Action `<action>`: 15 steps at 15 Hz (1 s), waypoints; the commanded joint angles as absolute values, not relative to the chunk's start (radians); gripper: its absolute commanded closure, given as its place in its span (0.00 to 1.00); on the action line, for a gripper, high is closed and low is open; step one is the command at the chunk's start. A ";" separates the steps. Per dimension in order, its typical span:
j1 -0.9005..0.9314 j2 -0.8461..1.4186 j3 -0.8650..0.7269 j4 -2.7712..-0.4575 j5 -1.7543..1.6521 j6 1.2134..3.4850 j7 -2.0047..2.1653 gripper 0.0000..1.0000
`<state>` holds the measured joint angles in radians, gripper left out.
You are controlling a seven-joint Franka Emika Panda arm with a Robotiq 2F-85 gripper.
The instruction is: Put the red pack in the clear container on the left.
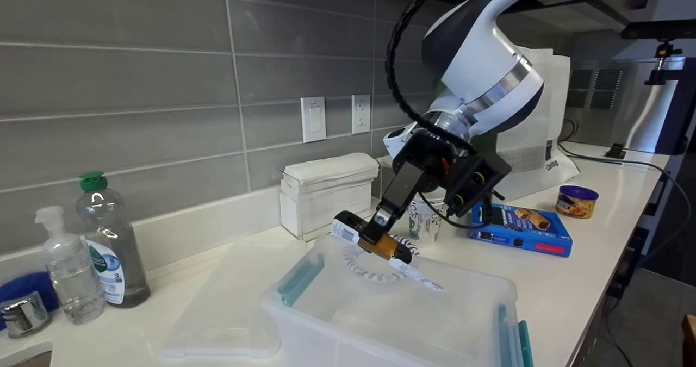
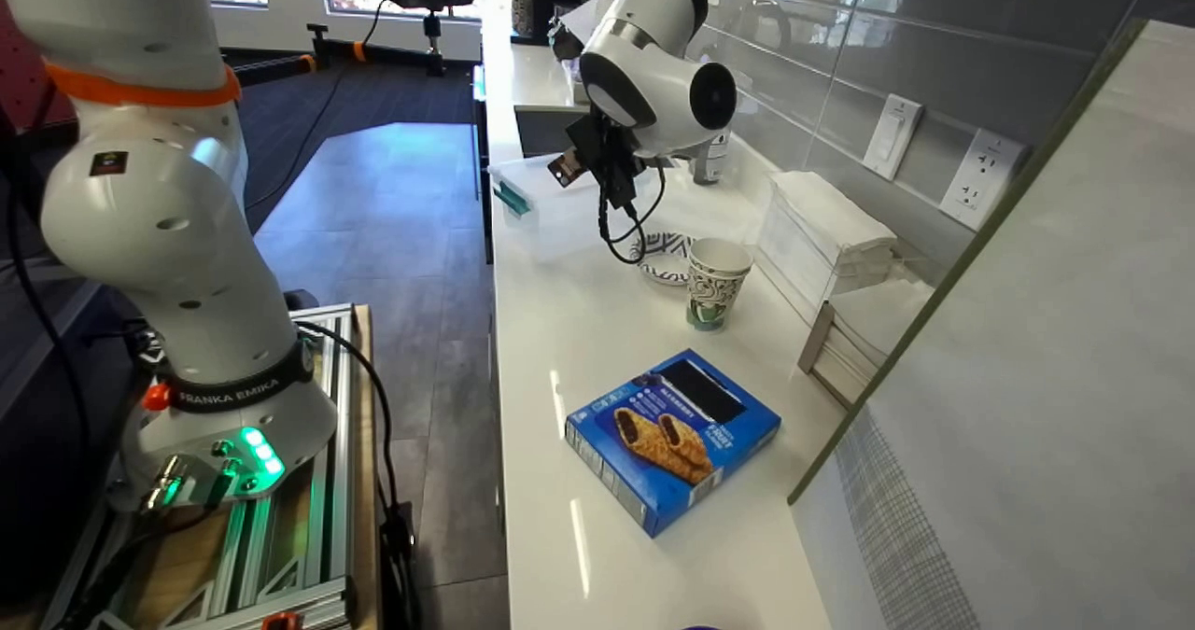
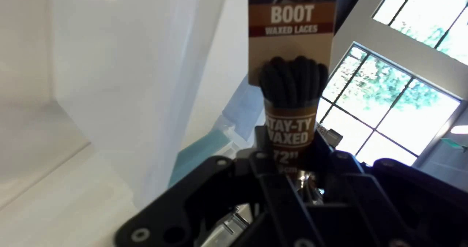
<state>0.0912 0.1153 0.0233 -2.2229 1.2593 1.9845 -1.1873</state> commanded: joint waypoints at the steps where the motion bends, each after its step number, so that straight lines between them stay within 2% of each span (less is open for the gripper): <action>1: 0.098 0.161 0.053 -2.196 1.255 2.069 -1.164 0.47; 3: 0.094 0.143 0.066 -2.196 1.257 2.023 -1.146 0.40; 6: 0.097 0.084 0.077 -2.202 1.203 1.968 -1.077 0.18; 8: 0.108 0.018 0.082 -2.223 1.090 2.013 -1.011 0.02; 15: 0.081 -0.236 0.079 -2.305 0.667 2.037 -0.826 0.00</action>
<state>0.0890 -0.0939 0.0774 -2.2254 0.8068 2.0044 -0.9005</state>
